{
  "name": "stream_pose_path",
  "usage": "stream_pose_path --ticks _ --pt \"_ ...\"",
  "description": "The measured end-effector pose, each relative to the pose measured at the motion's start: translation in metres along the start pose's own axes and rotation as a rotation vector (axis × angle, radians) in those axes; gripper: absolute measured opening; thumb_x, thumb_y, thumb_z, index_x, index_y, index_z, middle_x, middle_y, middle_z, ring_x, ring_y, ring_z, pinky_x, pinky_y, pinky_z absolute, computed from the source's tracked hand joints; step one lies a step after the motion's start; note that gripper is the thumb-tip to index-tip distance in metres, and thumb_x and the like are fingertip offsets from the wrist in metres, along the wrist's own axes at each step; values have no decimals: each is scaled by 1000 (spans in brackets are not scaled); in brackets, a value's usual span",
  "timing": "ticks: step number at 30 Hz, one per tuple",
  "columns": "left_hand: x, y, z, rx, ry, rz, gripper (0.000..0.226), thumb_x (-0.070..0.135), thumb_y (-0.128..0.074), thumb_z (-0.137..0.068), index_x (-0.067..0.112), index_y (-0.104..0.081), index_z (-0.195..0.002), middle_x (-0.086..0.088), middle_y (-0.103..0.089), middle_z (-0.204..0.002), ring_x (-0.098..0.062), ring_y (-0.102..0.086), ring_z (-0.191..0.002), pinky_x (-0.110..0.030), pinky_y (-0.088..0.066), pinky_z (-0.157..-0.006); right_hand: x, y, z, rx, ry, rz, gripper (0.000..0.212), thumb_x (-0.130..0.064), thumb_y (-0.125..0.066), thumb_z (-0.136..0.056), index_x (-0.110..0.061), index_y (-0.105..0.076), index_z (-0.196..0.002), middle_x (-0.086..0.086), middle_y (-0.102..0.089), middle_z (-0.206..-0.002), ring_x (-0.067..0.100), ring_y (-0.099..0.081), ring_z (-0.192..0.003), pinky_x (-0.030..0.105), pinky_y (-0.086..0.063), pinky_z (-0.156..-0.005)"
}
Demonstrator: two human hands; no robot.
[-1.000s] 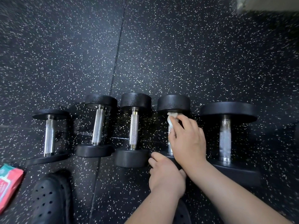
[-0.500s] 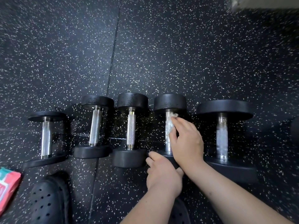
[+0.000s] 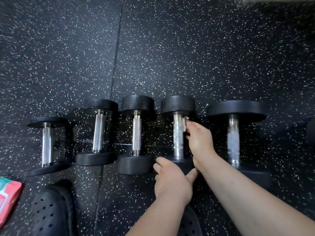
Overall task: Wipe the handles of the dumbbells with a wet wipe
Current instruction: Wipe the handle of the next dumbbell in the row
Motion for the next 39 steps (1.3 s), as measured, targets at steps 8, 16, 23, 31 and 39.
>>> stream_pose_path --ticks 8,16,23,31,39 --pt "1 2 1 1 -8 -6 99 74 -79 -73 14 -27 -133 -5 -41 -137 -31 -58 -123 -44 -53 -96 15 -17 -11 -41 -320 -202 37 -41 -56 -107 -14 -76 -91 6 -81 -101 26 -71 -99 42 -54 -100" --pt "1 3 2 6 -15 -7 99 74 -79 -74 14 -28 -134 -5 -41 -138 -31 -57 -124 -43 -52 -97 20 -24 -15 -91 -379 -159 37 -35 -48 -110 -16 -77 -97 5 -82 -99 21 -71 -94 36 -53 -83" --pt "0 3 0 12 -16 -16 98 74 -79 -74 14 -28 -132 -5 -42 -136 -32 -59 -121 -44 -53 -95 21 -15 -16 41 -313 -220 18 -27 -66 -97 -11 -75 -99 6 -73 -87 22 -66 -81 41 -56 -85" --pt "-1 1 -1 17 -11 -8 105 77 -79 -70 13 -27 -136 -5 -40 -137 -31 -58 -122 -44 -54 -95 15 -7 -23 69 -219 -146 18 -14 -55 -93 -16 -73 -93 6 -72 -86 26 -66 -87 47 -59 -91" --pt "-1 1 -2 13 0 -19 97 74 -80 -72 15 -28 -130 -4 -41 -136 -30 -59 -121 -44 -54 -95 29 -26 -20 -59 -388 -205 40 -27 -47 -105 -11 -83 -101 9 -82 -100 26 -74 -88 33 -51 -75"
Point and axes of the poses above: each hand's wrist, its own z-axis away from the middle knuckle, its own y-axis out of the back of the hand, x = y × z, the point moved 7 cm from there along -z, towards the middle knuckle
